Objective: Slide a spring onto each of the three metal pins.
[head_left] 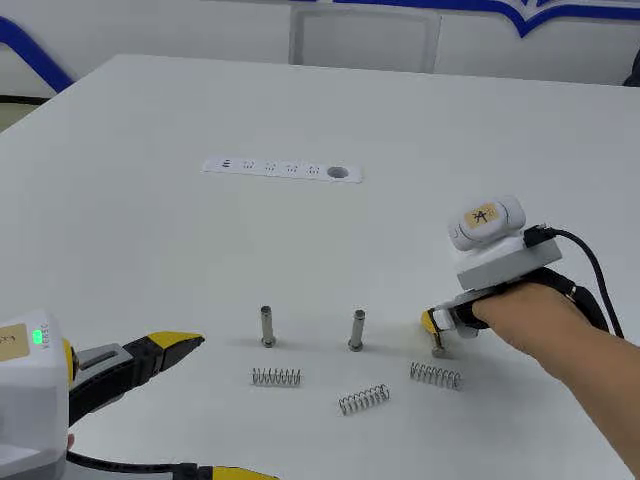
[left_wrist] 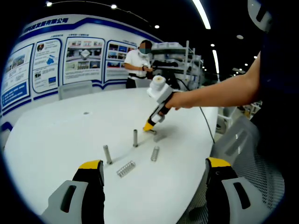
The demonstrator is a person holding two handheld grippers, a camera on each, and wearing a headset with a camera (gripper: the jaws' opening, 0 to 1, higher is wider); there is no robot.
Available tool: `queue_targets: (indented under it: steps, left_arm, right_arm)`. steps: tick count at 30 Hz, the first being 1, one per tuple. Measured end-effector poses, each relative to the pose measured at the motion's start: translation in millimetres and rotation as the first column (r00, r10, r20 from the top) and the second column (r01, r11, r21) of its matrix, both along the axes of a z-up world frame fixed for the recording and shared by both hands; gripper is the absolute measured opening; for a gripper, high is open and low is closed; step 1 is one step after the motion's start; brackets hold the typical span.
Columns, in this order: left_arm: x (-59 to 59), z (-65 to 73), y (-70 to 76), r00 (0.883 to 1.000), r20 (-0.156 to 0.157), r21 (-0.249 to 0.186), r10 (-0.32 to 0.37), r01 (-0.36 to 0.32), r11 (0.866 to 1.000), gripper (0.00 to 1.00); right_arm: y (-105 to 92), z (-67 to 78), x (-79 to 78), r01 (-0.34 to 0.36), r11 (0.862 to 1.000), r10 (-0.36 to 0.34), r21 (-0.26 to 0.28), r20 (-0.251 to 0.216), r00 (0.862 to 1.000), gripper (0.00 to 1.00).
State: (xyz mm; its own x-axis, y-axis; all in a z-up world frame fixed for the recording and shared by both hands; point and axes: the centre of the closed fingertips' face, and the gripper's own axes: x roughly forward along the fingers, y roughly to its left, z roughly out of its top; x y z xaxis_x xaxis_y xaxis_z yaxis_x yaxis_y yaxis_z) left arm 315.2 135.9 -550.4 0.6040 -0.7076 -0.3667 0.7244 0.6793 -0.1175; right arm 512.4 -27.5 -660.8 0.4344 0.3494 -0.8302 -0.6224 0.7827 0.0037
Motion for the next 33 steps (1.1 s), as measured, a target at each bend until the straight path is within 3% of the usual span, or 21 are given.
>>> queue_targets:
  steps: [9,12,21,29,33]
  left_arm:
    - [-0.6,-1.0,-0.1,1.000,-0.003,0.000,0.000,0.000,1.000,0.91]
    - [-0.8,-1.3,-0.2,1.000,-0.004,0.001,0.001,-0.001,1.000,0.90]
    - [-1.3,-2.1,-1.1,1.000,-0.007,0.001,-0.003,0.003,1.000,0.90]
    - [-1.0,-2.7,-0.1,1.000,-0.010,0.000,0.000,0.000,1.000,0.90]
    - [-1.5,-3.5,-0.6,1.000,-0.012,0.005,-0.004,0.004,1.000,0.89]
  right_arm:
    - [-0.9,-3.0,-3.0,-0.058,0.998,0.058,-0.030,-0.013,0.998,0.10]
    - [1.6,-2.6,-4.6,-0.120,0.991,0.121,-0.063,0.004,0.993,0.09]
    - [3.9,-3.4,2.8,-0.146,0.986,0.144,-0.085,-0.027,0.989,0.10]
    - [3.8,-4.9,0.9,-0.145,0.987,0.138,-0.076,-0.090,0.986,0.09]
    - [3.8,-5.0,-0.6,-0.134,0.987,0.127,-0.084,-0.090,0.988,0.09]
